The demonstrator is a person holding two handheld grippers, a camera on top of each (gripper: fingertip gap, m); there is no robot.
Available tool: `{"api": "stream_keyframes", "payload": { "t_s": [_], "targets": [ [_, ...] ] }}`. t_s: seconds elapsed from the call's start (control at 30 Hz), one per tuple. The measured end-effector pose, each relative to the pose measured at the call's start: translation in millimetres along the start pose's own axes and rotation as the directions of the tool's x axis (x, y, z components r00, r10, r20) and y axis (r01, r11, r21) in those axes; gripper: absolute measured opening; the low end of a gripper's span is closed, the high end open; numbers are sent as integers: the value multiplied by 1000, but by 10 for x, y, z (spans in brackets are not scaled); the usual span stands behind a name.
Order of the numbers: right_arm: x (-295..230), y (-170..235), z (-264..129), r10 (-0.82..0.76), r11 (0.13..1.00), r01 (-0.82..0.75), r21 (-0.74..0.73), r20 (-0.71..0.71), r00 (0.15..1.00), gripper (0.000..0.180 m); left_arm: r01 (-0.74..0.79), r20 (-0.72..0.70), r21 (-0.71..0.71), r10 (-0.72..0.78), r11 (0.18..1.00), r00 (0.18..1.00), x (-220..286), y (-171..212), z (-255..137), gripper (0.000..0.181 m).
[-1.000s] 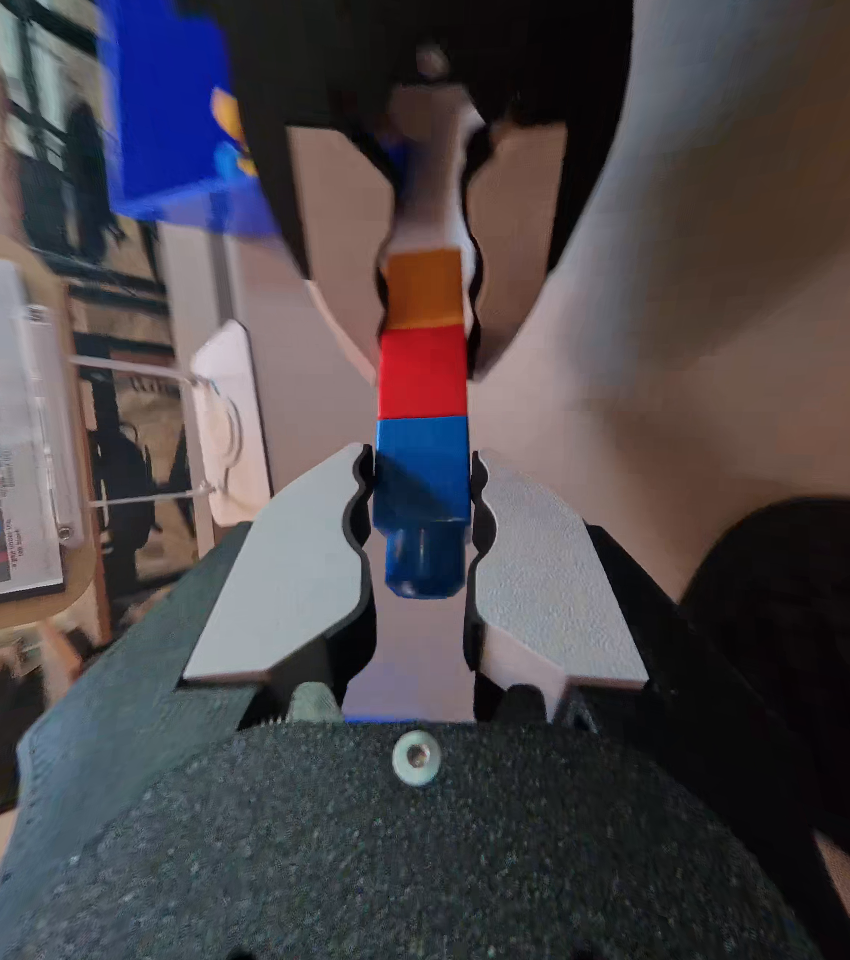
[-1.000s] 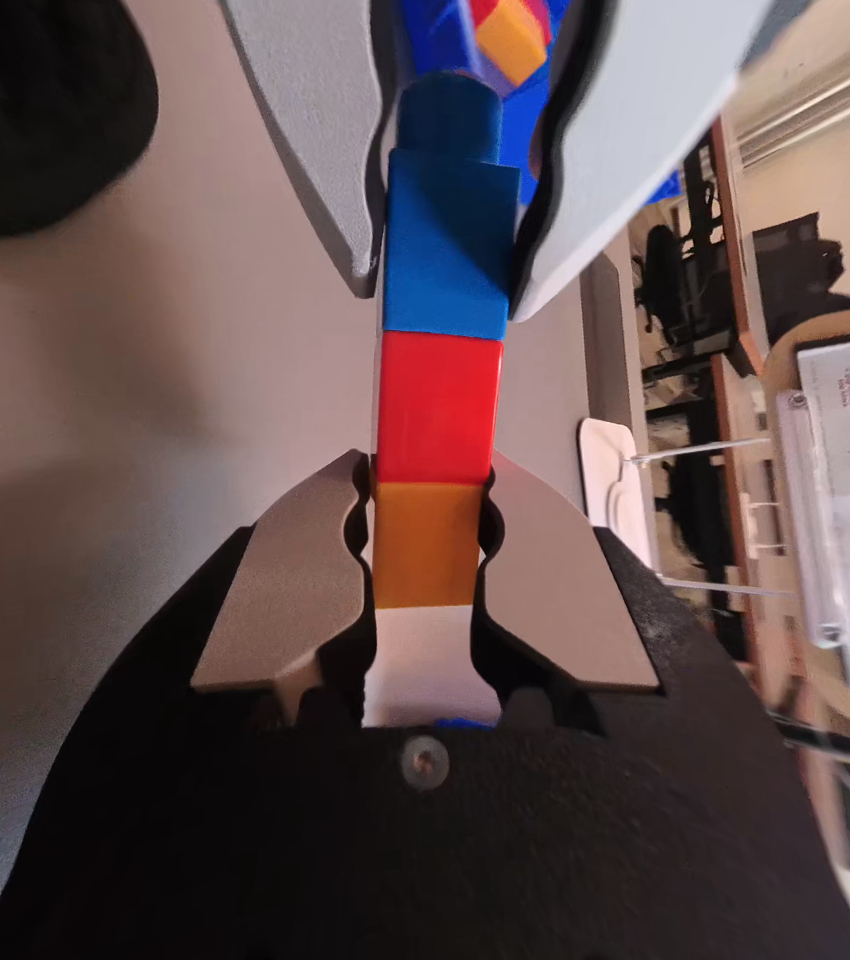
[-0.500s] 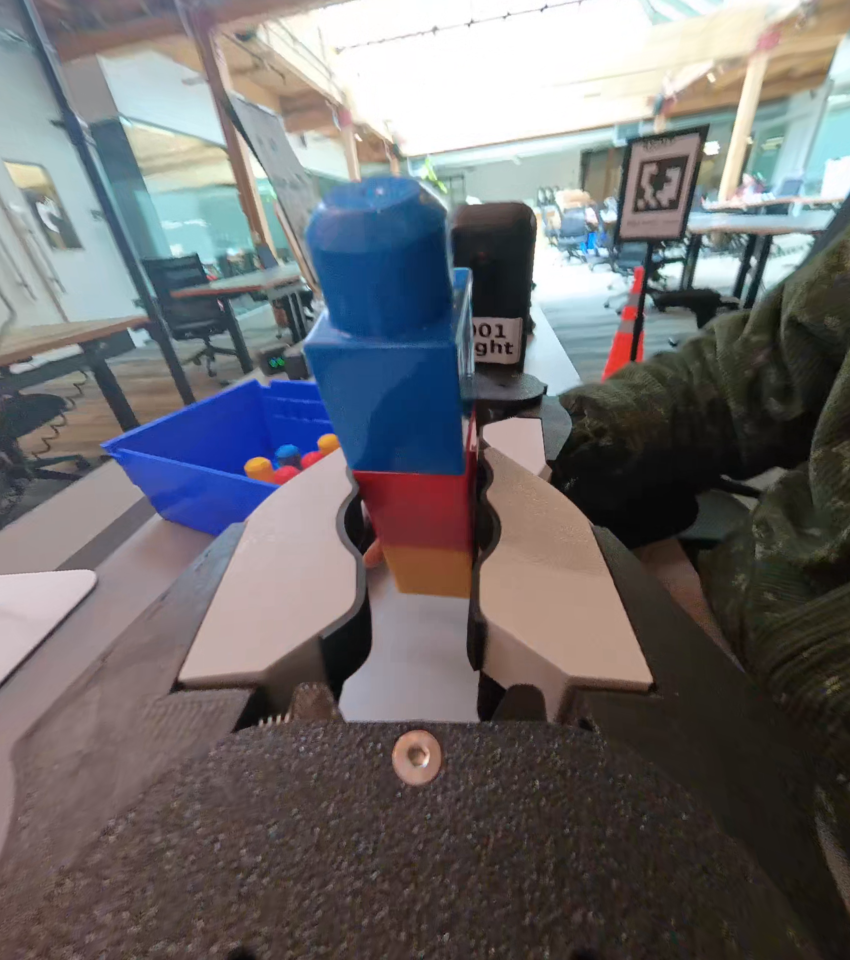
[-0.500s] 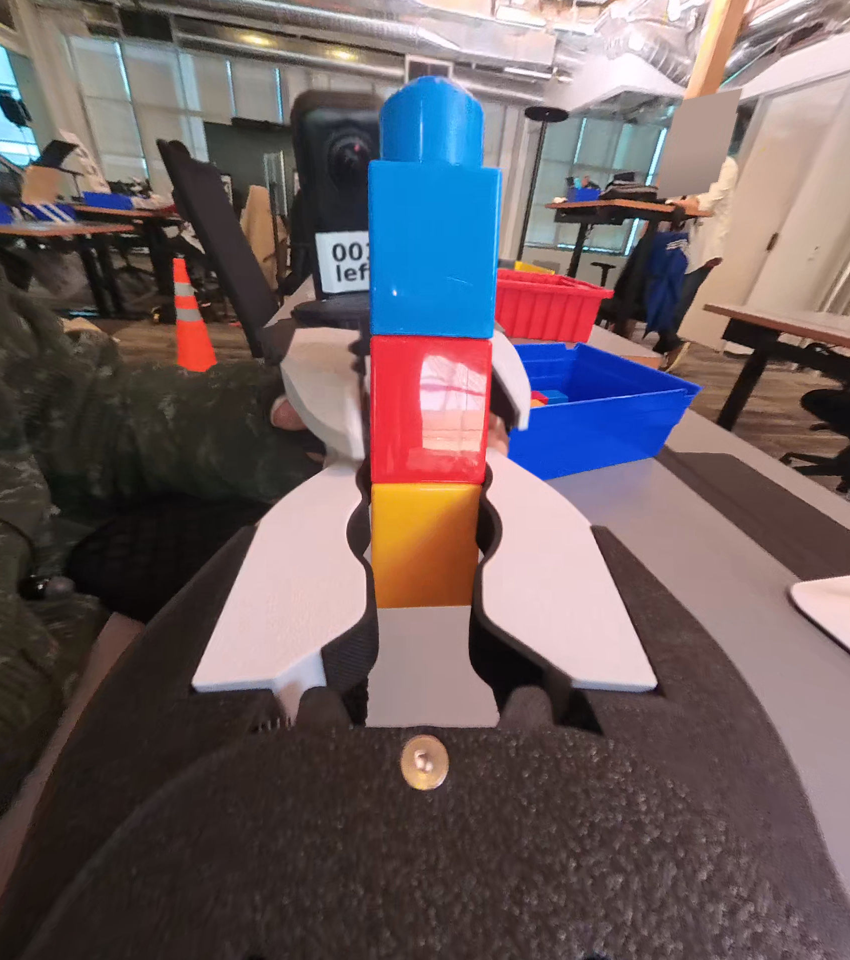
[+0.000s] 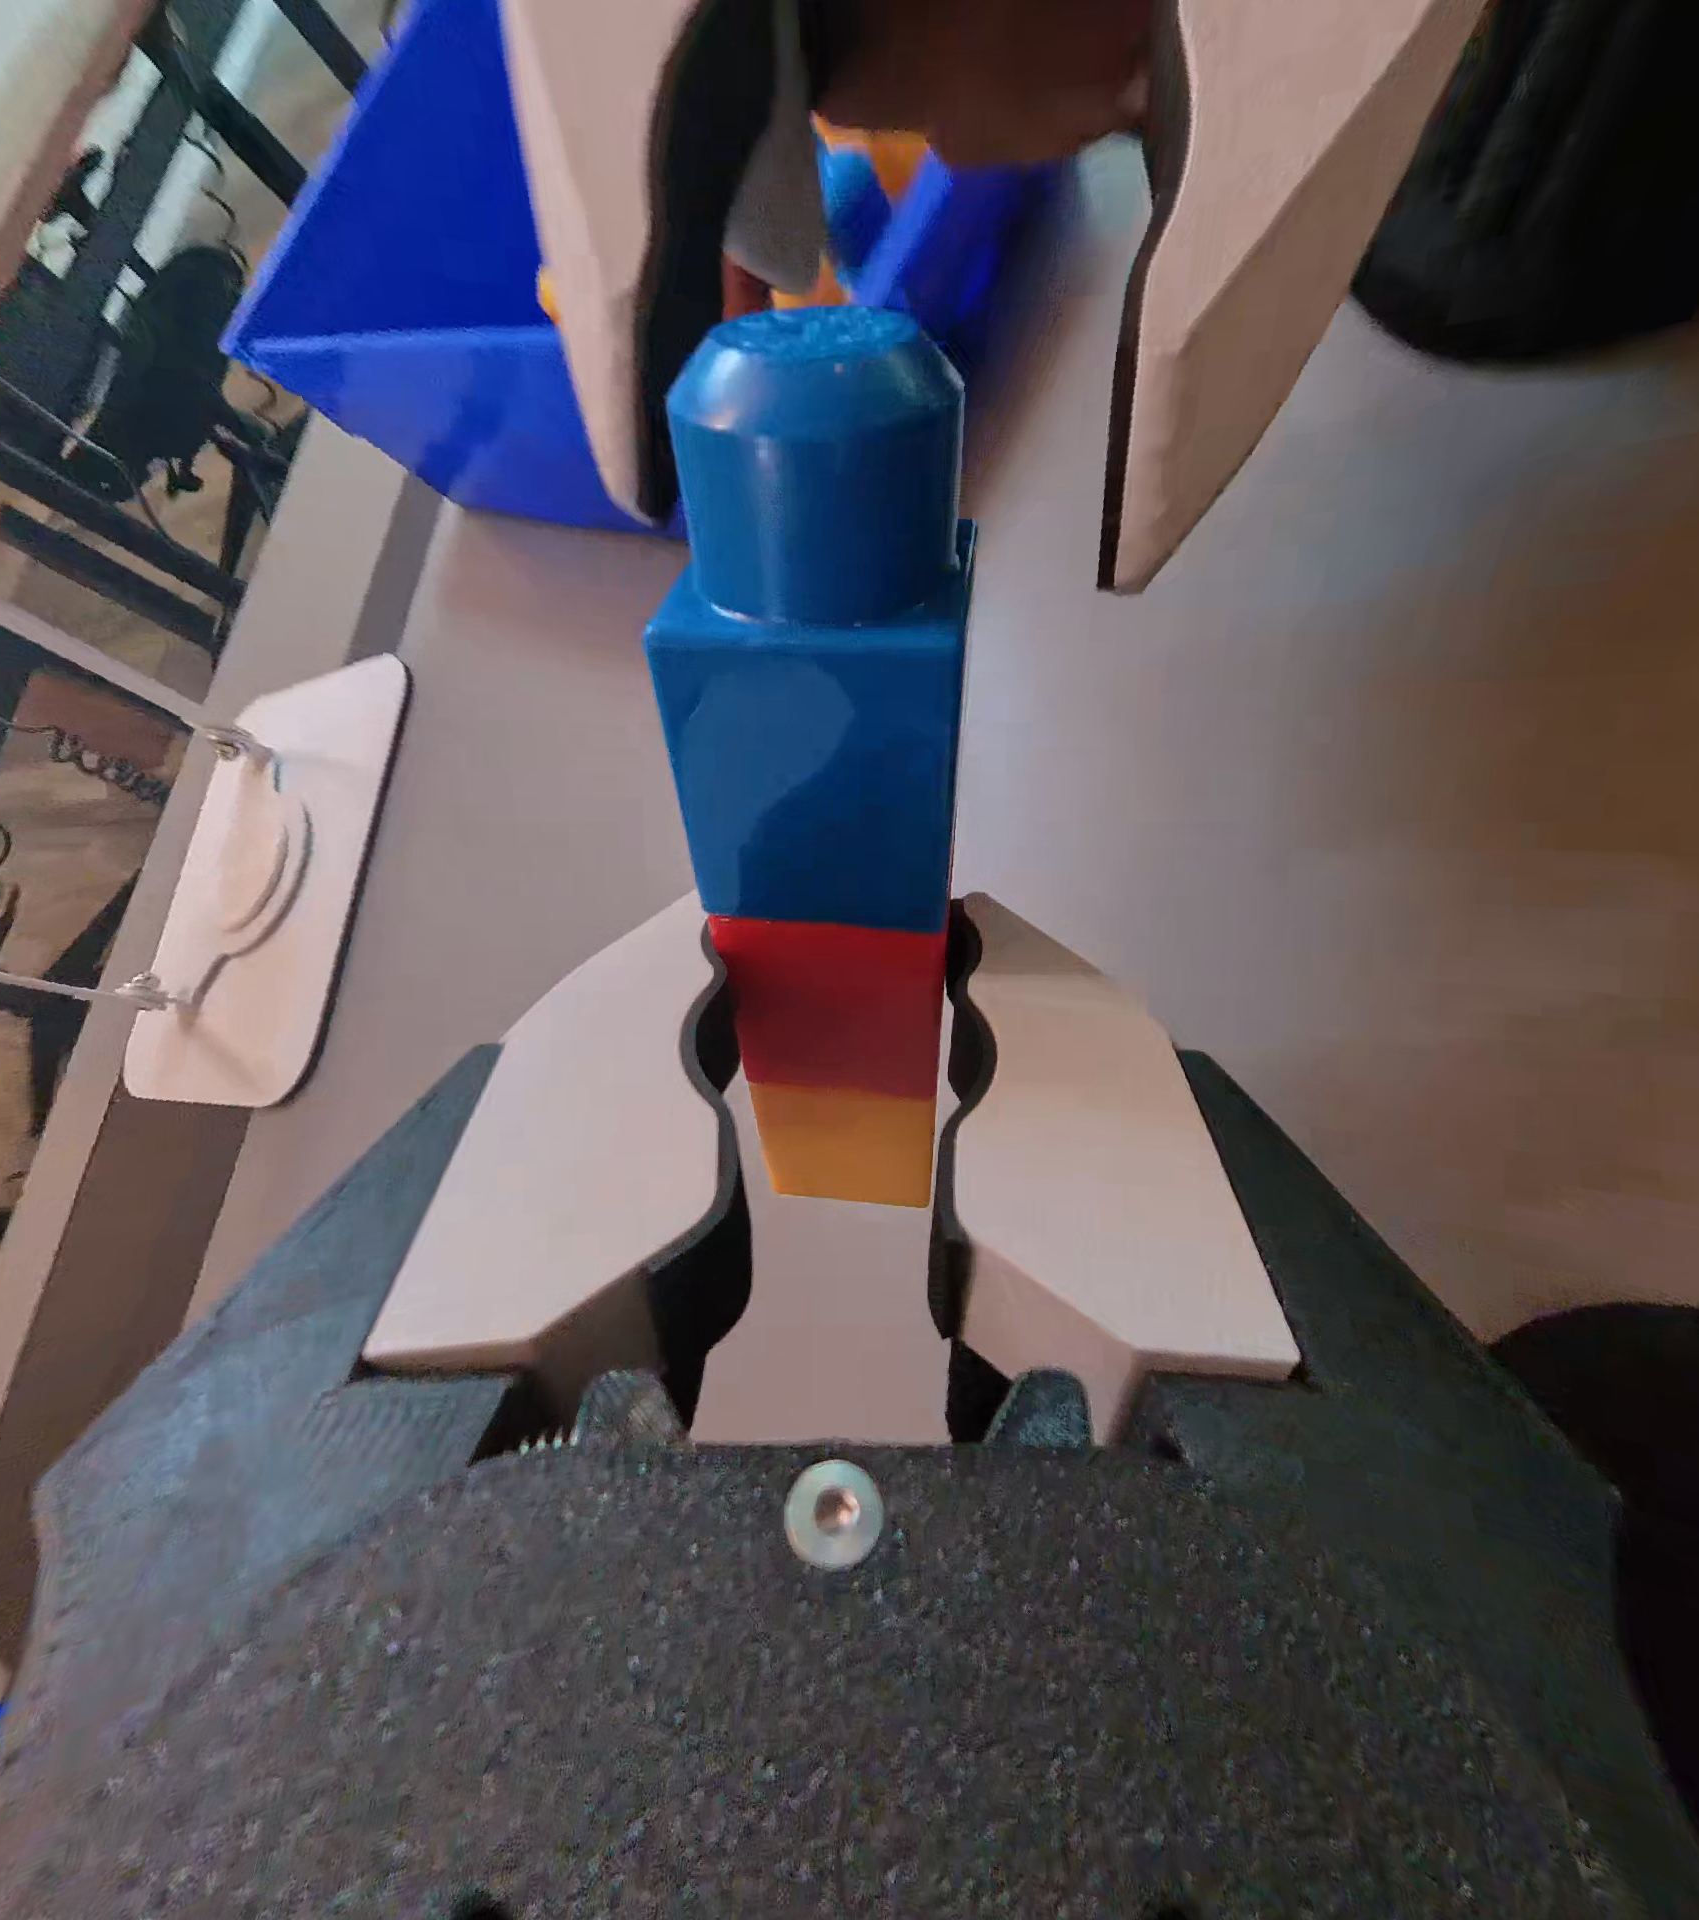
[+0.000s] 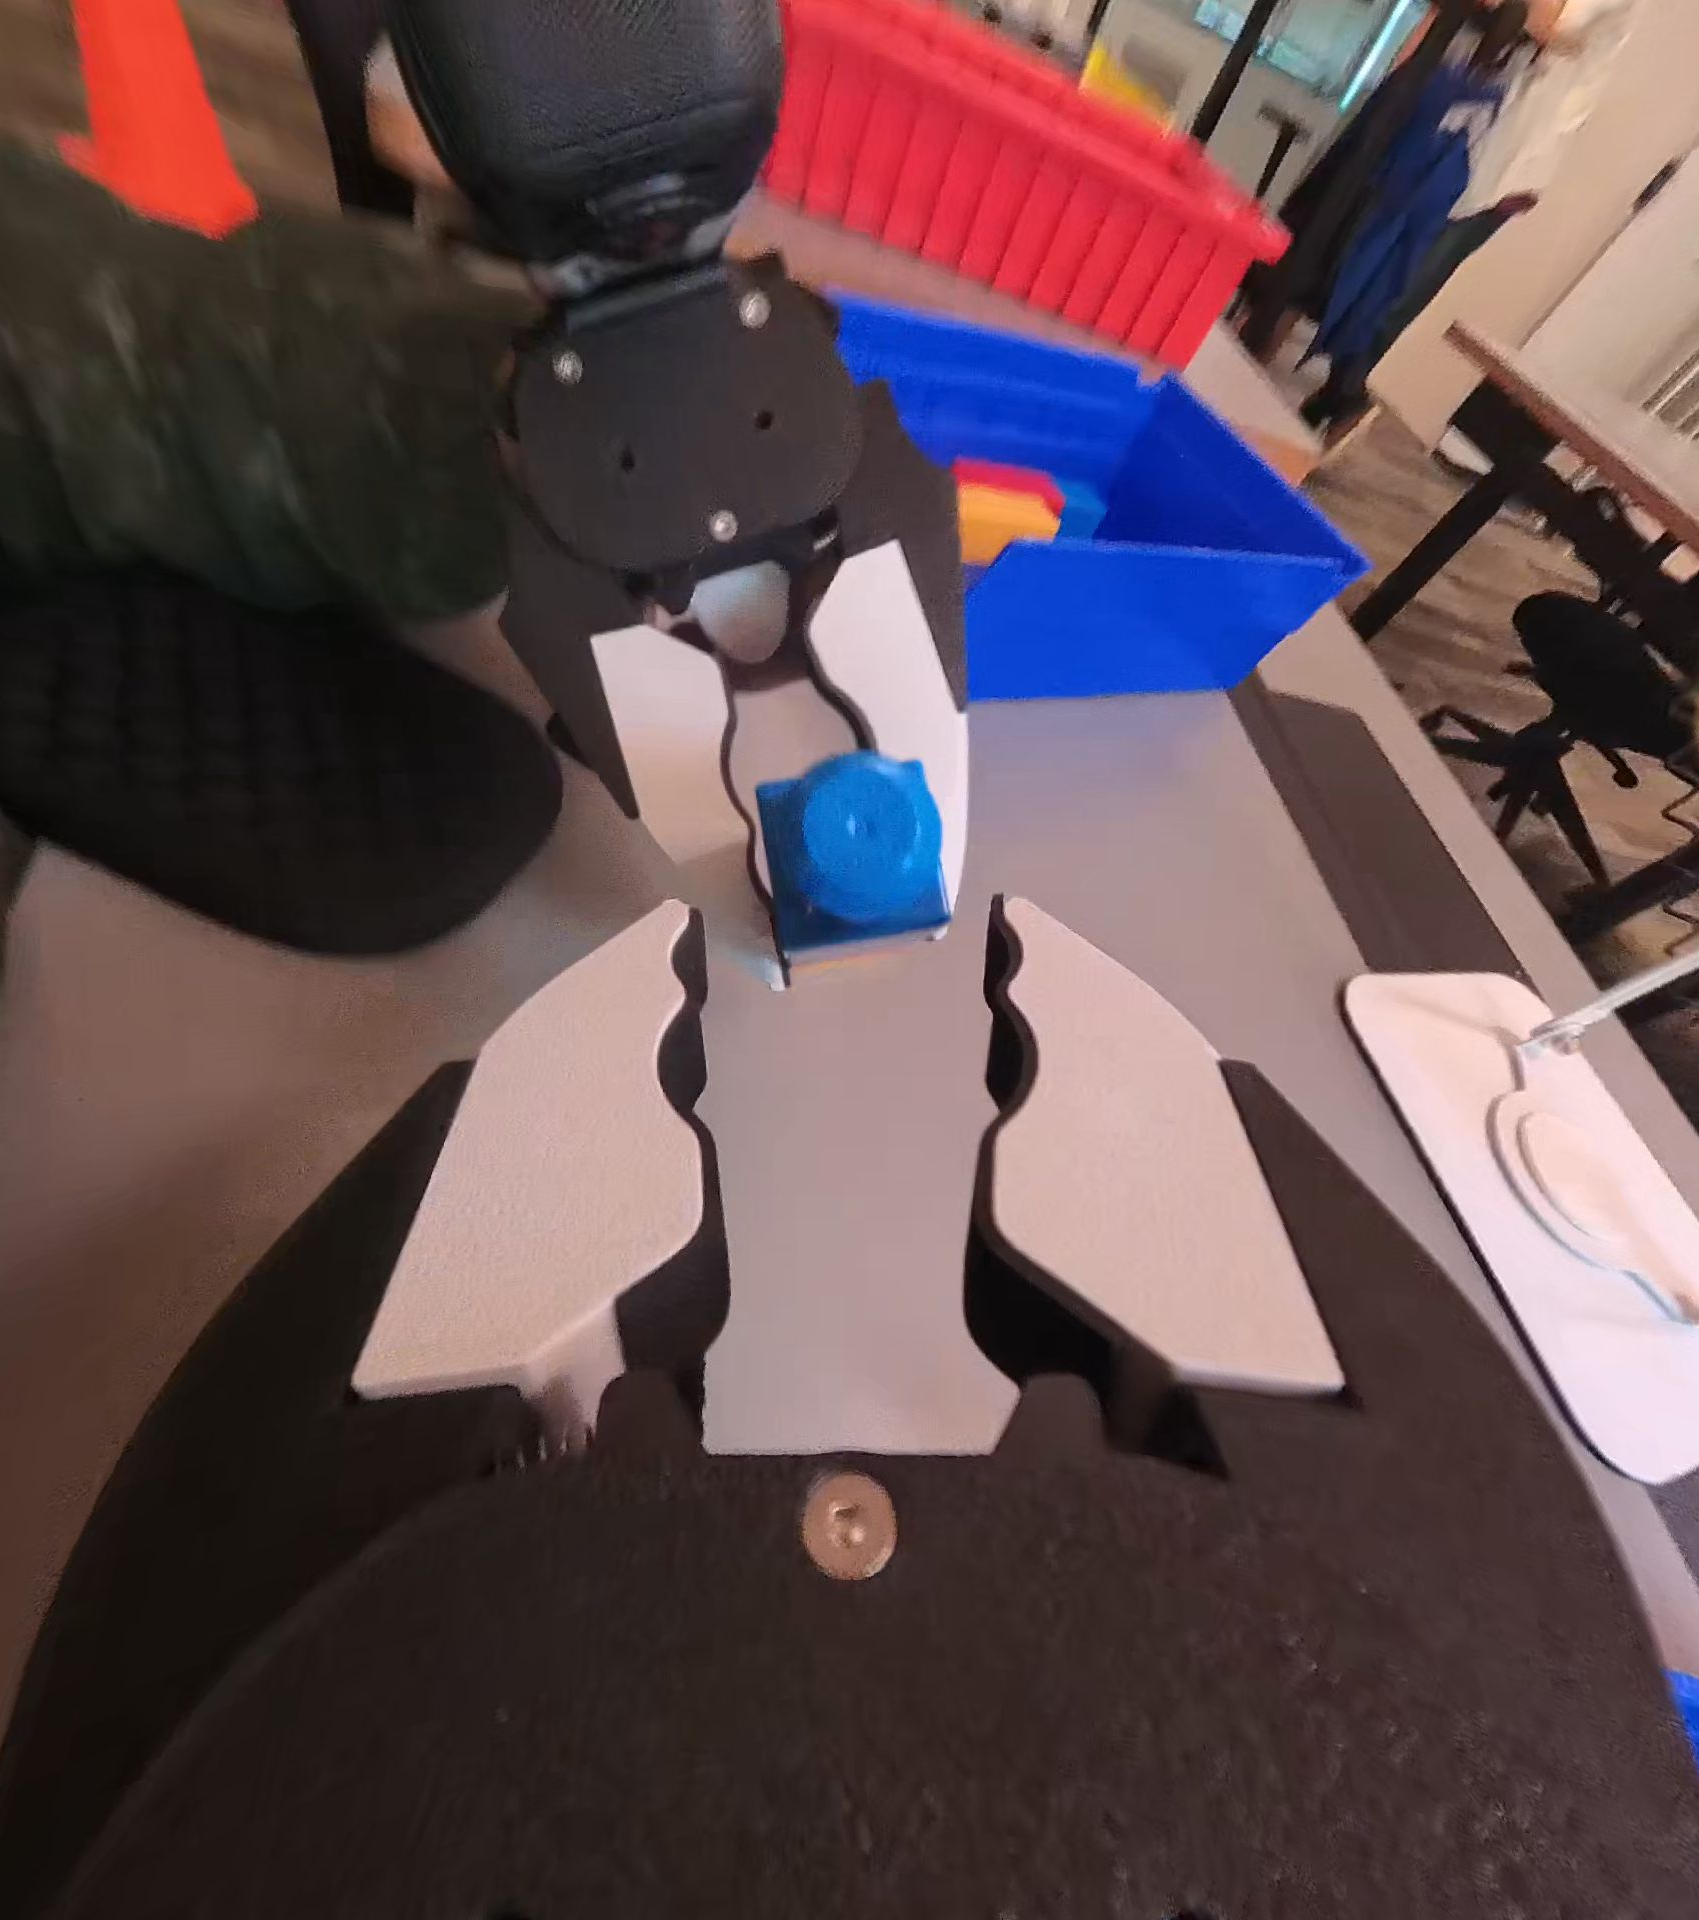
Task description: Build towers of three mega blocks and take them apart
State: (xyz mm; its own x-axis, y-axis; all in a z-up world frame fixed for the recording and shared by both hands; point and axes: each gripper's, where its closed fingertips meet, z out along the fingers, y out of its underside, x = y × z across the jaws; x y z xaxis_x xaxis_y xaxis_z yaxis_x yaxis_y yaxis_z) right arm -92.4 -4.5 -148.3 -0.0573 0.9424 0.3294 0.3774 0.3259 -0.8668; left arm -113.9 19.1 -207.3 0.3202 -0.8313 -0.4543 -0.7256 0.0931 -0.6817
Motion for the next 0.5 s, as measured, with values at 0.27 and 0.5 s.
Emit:
{"api": "stream_keyframes", "payload": {
  "t_s": [0.27,0.5],
  "targets": [
    [-129,279,131,-114,977,116,-177,22,993,33,-144,14,-141,148,980,989,89,172,108,37],
    [539,-122,-584,-9,1000,10,4,-216,976,33,11,103,-180,7,984,995,-248,537,-32,37]
  ]
}}
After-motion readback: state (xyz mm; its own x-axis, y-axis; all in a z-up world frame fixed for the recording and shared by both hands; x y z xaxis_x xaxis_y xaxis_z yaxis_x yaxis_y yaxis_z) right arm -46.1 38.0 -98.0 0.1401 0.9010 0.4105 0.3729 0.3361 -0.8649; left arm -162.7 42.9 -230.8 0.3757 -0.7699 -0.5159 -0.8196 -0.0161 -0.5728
